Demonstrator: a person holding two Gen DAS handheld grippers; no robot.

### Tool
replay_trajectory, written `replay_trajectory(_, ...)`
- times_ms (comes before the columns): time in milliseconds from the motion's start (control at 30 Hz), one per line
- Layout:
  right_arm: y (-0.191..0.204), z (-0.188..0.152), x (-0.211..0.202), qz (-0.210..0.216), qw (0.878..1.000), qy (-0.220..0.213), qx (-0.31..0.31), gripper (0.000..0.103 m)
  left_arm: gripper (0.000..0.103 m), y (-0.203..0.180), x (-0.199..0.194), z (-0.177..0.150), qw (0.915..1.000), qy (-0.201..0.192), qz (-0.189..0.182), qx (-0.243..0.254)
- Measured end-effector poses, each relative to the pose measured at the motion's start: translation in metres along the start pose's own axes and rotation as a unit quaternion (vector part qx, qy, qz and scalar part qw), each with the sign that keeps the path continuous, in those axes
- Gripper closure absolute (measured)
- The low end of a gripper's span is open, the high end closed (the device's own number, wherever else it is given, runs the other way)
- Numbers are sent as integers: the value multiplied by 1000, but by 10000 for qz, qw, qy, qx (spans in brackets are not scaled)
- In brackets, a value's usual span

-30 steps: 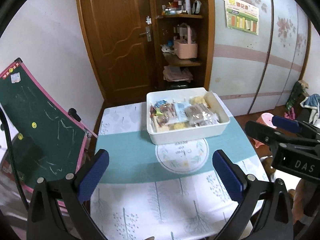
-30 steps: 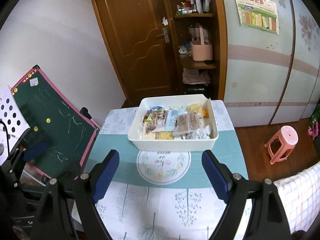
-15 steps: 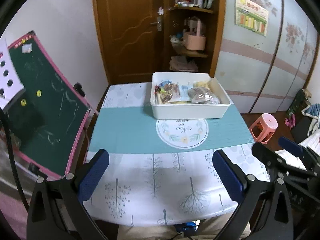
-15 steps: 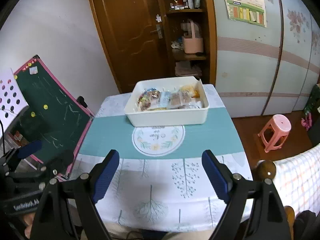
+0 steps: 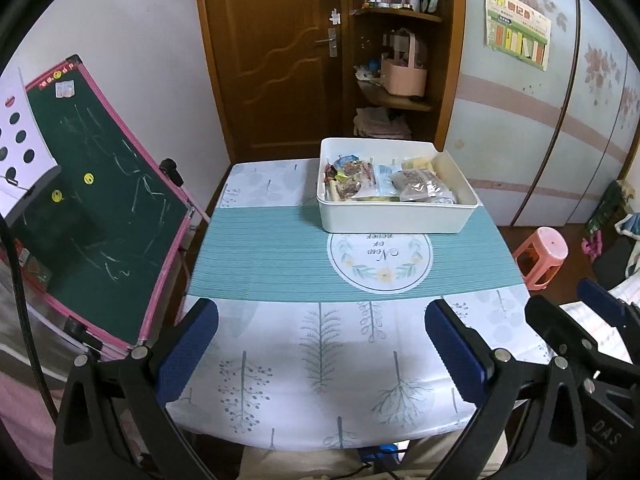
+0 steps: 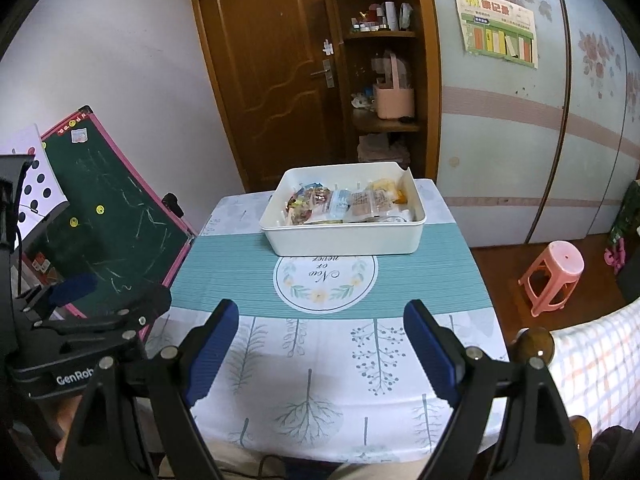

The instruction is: Organize snacks

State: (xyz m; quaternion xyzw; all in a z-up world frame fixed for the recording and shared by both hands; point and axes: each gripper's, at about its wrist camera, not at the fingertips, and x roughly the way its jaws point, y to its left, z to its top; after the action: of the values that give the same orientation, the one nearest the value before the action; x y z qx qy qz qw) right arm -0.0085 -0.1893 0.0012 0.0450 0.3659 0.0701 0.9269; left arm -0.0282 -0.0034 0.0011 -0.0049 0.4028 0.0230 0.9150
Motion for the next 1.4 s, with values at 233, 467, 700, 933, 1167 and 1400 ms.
replay_trajectory(233,-3,-2,5,51,9999,98,110,18,0,-2,2,-3,10000,16,32,53)
replay_trajectory(467,-3,-2,5,38,9999,82,104,18,0,-1,2,-5,10000,-12,53,49)
replay_trajectory(700,0,-4,5,51,9999,91,94,18,0,-1,3,-9,10000,-4,70,0)
replay_trajectory(933,1,-5,6,50,9999,86,106,18,0,-1,4,-9,10000,9,66,-19)
replay_trajectory(1167,4,-5,7,70,9998,136,104,18,0,0,5,-11,10000,57,64,-36)
replay_trajectory(1400,5,-7,9,92,9998,166,104,18,0,1,6,-13,9999,84,76,-51)
